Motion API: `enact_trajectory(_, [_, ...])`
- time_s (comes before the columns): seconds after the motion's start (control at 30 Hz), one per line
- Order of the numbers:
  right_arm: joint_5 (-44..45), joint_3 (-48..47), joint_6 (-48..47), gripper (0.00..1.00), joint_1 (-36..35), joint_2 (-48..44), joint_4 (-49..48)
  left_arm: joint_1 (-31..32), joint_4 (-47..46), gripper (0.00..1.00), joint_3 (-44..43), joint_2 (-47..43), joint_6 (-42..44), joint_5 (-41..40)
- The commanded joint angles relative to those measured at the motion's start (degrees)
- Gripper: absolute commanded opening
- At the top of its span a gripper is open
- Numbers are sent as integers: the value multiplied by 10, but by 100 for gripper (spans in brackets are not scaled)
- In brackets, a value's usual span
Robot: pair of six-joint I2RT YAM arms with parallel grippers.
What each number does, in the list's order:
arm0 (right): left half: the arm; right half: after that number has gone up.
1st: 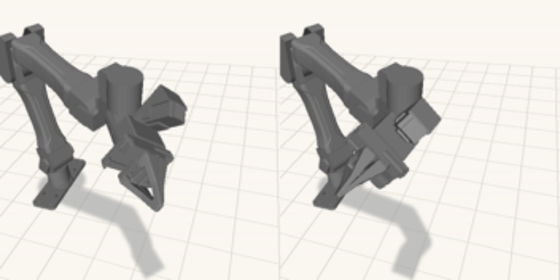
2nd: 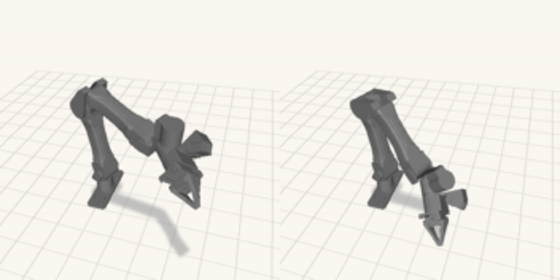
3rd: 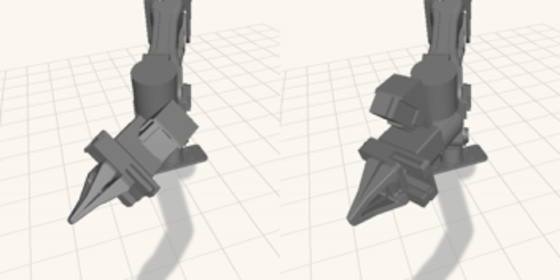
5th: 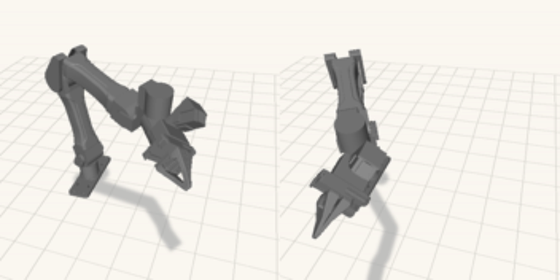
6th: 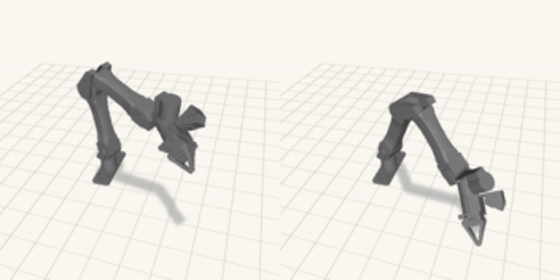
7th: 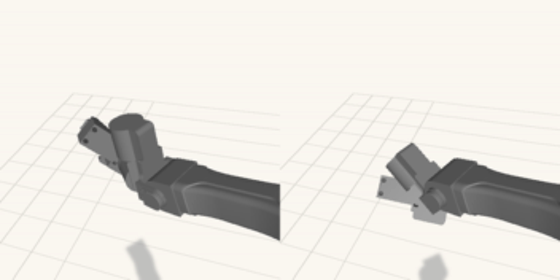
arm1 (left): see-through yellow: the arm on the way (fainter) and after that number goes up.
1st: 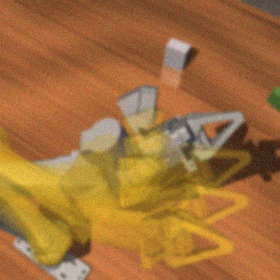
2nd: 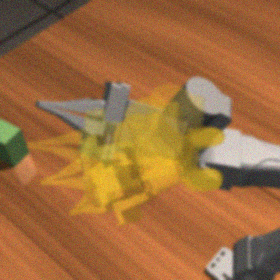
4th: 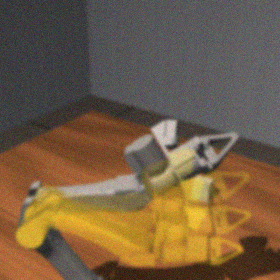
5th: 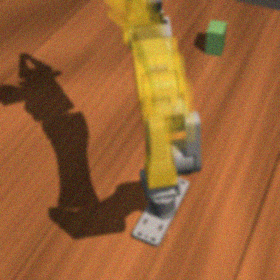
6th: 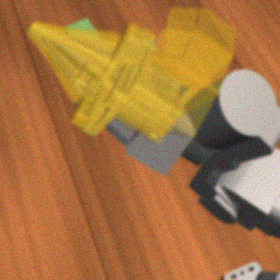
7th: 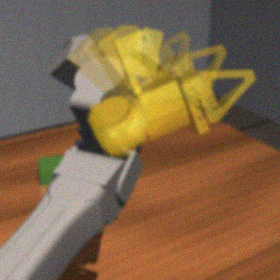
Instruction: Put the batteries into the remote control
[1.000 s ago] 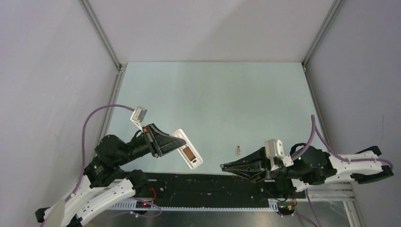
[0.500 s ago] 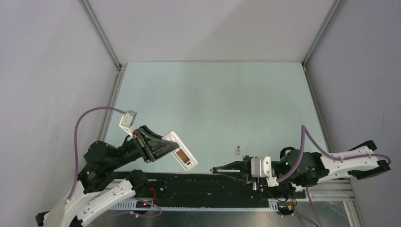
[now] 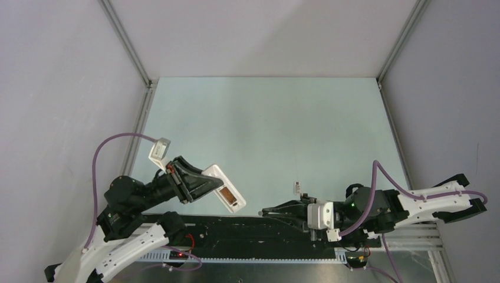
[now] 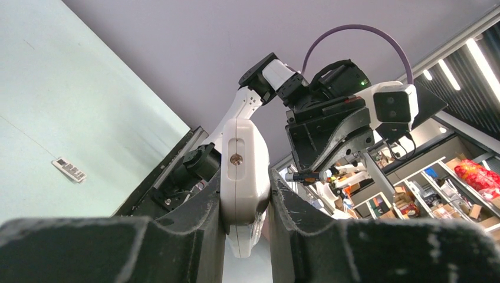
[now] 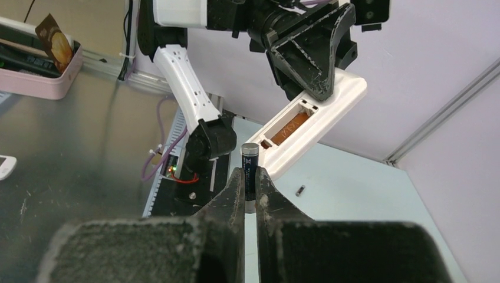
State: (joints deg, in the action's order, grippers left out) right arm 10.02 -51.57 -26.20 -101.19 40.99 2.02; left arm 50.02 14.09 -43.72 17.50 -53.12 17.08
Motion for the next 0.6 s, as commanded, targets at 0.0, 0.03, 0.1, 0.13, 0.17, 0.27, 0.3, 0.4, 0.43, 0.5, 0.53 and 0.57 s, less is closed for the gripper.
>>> enact_trajectory(0.0, [4,-25,-21,0,-4,0,12,2,-25,0,-30,0,29,24])
enact_trajectory(0.03, [6,-25,-21,0,-4,0,13,2,-25,0,-31,-1,34,26])
enact_trajectory(0.1, [6,-25,-21,0,-5,1,13,2,-25,0,-33,-3,44,27])
enact_trajectory(0.13, [7,-25,-20,0,-5,0,14,2,-25,0,-35,-4,50,27])
enact_trajectory(0.17, [7,-24,-20,0,-4,-1,15,2,-25,0,-36,-5,54,29])
enact_trajectory(0.27, [10,-25,-13,0,-4,-4,25,2,-25,0,-42,-8,77,34])
enact_trajectory(0.3, [12,-25,-11,0,-3,-5,26,2,-26,0,-44,-11,84,39])
enact_trajectory(0.4, [28,-25,-7,0,-3,-5,34,2,-24,0,-48,-25,120,38])
enact_trajectory(0.43, [32,-25,-7,0,-3,-4,37,2,-25,0,-50,-29,128,34])
enact_trajectory(0.5, [44,-24,-7,0,-3,-3,39,2,-22,0,-51,-37,147,20])
enact_trajectory(0.53, [49,-24,-7,0,-3,-1,39,2,-13,0,-51,-41,159,5])
enact_trajectory(0.57, [51,-25,-7,0,-3,0,40,2,-8,0,-51,-42,170,-3])
